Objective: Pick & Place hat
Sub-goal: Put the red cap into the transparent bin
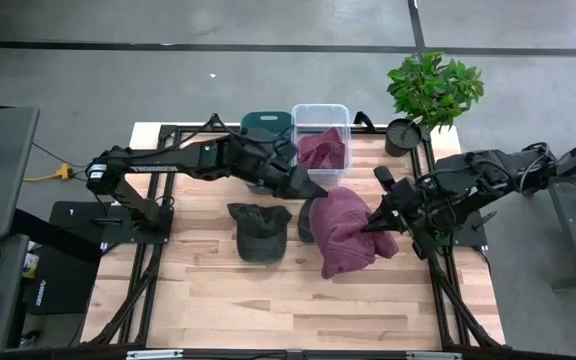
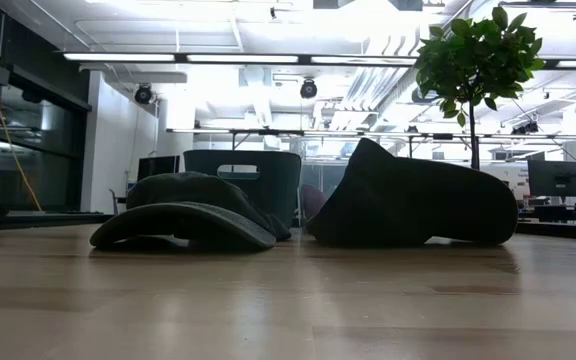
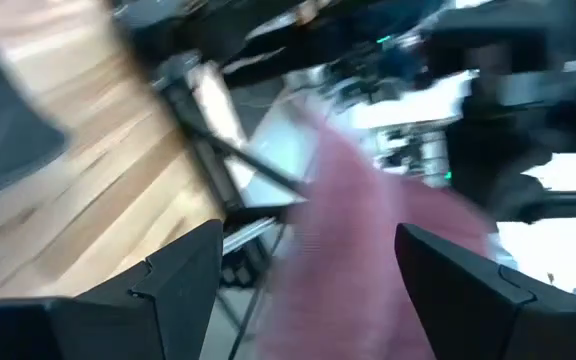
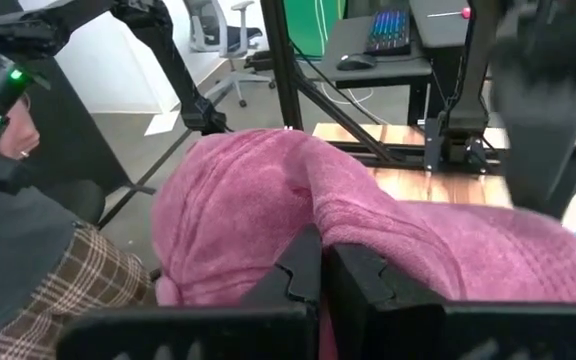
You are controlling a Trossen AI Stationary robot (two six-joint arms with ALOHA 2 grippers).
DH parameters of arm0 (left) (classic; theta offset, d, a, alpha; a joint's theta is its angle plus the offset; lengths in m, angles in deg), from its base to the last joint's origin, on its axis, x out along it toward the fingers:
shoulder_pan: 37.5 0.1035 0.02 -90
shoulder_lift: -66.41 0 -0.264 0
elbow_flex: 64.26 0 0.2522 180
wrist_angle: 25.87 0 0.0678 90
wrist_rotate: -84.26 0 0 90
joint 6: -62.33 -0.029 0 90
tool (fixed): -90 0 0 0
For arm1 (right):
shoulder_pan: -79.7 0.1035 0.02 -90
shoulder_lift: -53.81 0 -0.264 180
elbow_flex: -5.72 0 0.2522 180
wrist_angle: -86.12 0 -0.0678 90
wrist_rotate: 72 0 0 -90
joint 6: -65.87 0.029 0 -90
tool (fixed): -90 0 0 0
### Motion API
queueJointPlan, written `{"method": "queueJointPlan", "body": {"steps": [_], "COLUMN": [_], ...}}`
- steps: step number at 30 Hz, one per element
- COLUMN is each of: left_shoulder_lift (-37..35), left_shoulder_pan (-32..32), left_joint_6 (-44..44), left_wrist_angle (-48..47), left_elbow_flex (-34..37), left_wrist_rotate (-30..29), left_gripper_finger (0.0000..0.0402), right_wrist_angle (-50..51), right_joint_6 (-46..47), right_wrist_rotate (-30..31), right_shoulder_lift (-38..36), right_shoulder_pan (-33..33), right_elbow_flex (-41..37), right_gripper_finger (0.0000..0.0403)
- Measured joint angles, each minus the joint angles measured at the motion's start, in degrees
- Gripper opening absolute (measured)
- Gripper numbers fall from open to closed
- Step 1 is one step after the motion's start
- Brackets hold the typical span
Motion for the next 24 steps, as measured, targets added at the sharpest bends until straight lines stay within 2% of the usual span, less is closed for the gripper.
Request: {"method": "queueJointPlan", "body": {"steps": [11, 18, 24], "left_shoulder_lift": [1.87, 1.85, 1.85], "left_shoulder_pan": [0.00, 0.00, -0.02], "left_joint_6": [2.47, 2.76, 4.01], "left_wrist_angle": [7.44, 9.53, 10.60], "left_elbow_flex": [0.18, 0.18, 0.18], "left_wrist_rotate": [7.60, 7.93, 11.17], "left_gripper_finger": [0.0280, 0.0280, 0.0280], "right_wrist_angle": [0.08, 0.26, 0.24], "right_joint_6": [-1.90, -2.53, -2.98], "right_wrist_rotate": [0.82, 2.33, 3.97], "right_shoulder_lift": [0.09, 0.09, 0.09], "right_shoulder_pan": [-0.07, -0.05, -0.07], "right_elbow_flex": [0.00, 0.00, 0.00], "right_gripper_finger": [0.0000, 0.0000, 0.0000]}}
